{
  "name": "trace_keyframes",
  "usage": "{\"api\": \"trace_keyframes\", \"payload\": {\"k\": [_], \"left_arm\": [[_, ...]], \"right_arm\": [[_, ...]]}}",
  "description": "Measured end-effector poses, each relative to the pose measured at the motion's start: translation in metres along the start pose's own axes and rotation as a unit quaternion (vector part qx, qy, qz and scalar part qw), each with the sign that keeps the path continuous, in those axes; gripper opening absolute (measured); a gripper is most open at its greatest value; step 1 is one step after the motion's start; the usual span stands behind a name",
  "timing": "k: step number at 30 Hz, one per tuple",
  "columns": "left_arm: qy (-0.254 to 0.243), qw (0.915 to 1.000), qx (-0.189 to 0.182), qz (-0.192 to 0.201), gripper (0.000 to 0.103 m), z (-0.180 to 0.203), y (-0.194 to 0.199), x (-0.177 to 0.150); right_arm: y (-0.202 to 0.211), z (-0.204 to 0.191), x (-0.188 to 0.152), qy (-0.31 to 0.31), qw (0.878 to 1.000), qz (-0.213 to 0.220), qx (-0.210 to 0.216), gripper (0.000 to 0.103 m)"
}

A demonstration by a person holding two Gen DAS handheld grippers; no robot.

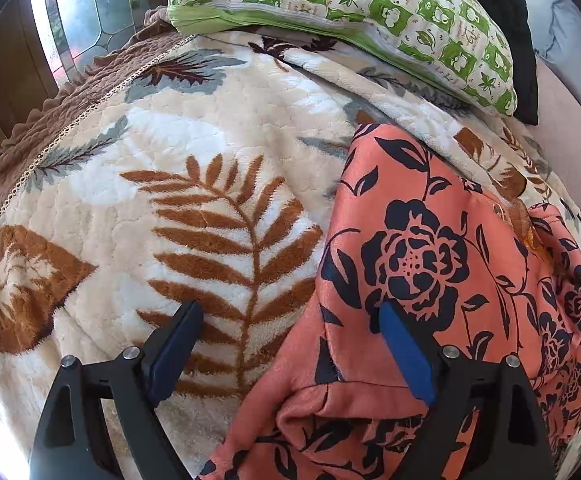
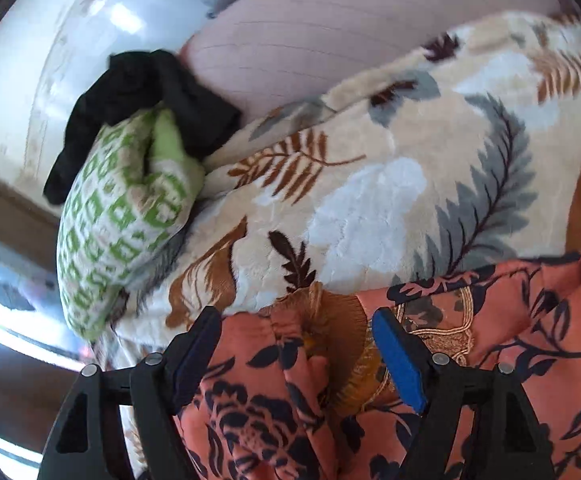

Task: Fold small clothes

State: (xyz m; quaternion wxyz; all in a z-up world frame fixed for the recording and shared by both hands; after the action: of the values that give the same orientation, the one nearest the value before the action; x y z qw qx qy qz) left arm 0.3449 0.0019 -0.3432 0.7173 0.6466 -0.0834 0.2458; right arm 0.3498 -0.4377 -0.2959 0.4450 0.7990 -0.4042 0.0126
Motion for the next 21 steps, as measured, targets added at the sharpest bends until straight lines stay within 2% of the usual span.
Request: {"api": "trace_keyframes", "payload": {"k": [1, 2, 4, 5, 6, 8, 11, 13, 15, 18, 21], "left_arm": [[-0.002, 1.0, 0.002, 0.001, 0.09, 0.001, 0.0, -0.001], [-0.001, 1.0, 0.003, 0.0, 0.09, 0.0, 0.0, 0.0], [0.002, 1.0, 0.004, 0.0, 0.09, 0.0, 0.0, 0.0], [0.002, 1.0, 0.006, 0.0, 0.09, 0.0, -0.001, 0.001], [0.0, 1.0, 0.007, 0.001, 0.09, 0.0, -0.002, 0.001], [-0.003, 0.9999, 0.011, 0.004, 0.09, 0.001, -0.001, 0.001], [-0.001, 0.9999, 0.011, 0.005, 0.09, 0.0, 0.0, 0.0], [0.002, 0.9999, 0.012, 0.004, 0.09, -0.001, 0.001, 0.0], [0.004, 0.9998, 0.018, 0.007, 0.09, -0.001, 0.002, -0.002], [-0.006, 0.9993, 0.032, 0.018, 0.09, 0.002, 0.004, -0.005], [-0.014, 0.9986, 0.045, 0.027, 0.091, 0.004, 0.006, -0.006]], "right_arm": [[-0.011, 0.003, 0.0, -0.015, 1.0, -0.014, 0.005, 0.078], [-0.021, 0.001, -0.001, -0.018, 0.999, -0.026, 0.009, 0.072], [-0.033, -0.011, -0.007, -0.002, 0.999, -0.043, 0.027, 0.052], [-0.038, -0.022, -0.011, 0.016, 0.998, -0.054, 0.026, 0.03], [-0.04, -0.032, -0.014, 0.044, 0.997, -0.061, 0.006, 0.015], [-0.028, -0.05, -0.02, 0.088, 0.995, -0.043, -0.035, 0.013], [0.023, -0.068, -0.025, 0.126, 0.991, 0.02, -0.031, 0.011], [0.064, -0.066, -0.028, 0.133, 0.989, 0.058, -0.03, 0.011], [0.105, -0.053, -0.032, 0.122, 0.987, 0.096, -0.046, 0.01], [0.146, -0.015, -0.034, 0.101, 0.978, 0.142, -0.113, 0.01], [0.151, 0.036, -0.041, 0.063, 0.981, 0.113, -0.142, 0.01]]}}
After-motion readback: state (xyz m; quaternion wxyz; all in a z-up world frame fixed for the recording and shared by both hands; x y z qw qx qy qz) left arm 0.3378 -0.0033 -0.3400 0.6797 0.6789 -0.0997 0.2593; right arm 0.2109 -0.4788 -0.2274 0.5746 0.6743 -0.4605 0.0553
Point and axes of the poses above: each gripper's, at about its wrist camera, not at the fingertips, and y roughly against the way its jaws point, z to its right, x to its top, the point moved 2 cm from there along -y, roughly the way its jaws point, and after that the axes turned 5 degrees about y, right-handed, at the moved point
